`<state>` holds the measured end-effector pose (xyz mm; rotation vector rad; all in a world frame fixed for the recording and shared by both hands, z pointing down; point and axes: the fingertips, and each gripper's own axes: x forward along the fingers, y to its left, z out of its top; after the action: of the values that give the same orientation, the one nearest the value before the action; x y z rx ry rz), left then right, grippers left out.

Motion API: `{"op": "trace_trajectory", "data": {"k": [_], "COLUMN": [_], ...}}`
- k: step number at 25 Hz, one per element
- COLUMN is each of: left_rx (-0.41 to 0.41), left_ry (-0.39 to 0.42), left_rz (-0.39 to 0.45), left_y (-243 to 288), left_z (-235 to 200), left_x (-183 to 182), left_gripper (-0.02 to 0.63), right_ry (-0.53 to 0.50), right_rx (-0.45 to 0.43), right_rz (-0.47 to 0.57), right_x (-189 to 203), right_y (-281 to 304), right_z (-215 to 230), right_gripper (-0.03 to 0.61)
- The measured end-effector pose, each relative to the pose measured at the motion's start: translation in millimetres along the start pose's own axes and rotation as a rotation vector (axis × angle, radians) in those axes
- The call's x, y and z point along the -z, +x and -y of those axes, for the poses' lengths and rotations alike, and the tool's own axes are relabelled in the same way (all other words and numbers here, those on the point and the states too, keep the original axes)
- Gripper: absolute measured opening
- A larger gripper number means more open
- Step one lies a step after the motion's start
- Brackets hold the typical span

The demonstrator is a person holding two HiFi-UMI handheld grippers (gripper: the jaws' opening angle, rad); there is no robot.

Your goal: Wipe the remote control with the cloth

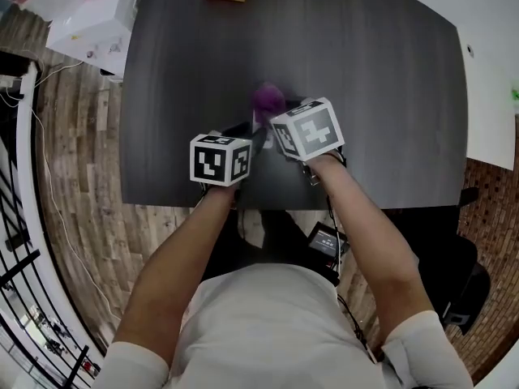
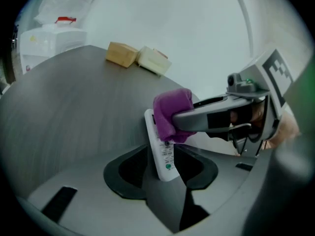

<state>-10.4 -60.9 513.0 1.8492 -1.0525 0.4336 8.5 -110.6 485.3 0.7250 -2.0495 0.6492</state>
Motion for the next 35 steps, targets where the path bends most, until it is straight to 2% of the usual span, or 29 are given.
{"op": "trace_trajectory", "data": {"k": [4,8,12,22,26,30,35], "left_rx": [0.049,0.078,0.082,0.097,0.086,0.102,0.124], "left_ry": [-0.109,-0.181,-0.228,-0.226,-0.132,-0.055,-0.079], "left_rz": [-0.029,-0.022,-0.011,-0.022,-0.023,-0.015,-0.008], "left_y": [8,9,9,9,7,-3,-11], "left_z": [-1,-1,-2,0,2,7,9], "left_x": [4,3,2,3,2,0,2], "left_gripper": [0.149,0.133,0.126,0.124,0.124,0.126,0.126], "right_ry": [-0.016,-0.044,-0.052,-0.136,-0.105,-0.078,-0.153], "right_rx": [-0.009,-0.003,0.040,0.203,0.247,0.224,0.110], "right_rz": [-0.033,-0.066,-0.087,-0.146,-0.162,-0.132,-0.055], "right_x": [-2,-3,0,24,37,35,10], "right_y": [7,9,7,-7,-19,-26,-26], "right_z": [-2,1,10,47,64,58,5], "right_gripper": [0.132,0.132,0.132,0.132,0.132,0.132,0.132]}}
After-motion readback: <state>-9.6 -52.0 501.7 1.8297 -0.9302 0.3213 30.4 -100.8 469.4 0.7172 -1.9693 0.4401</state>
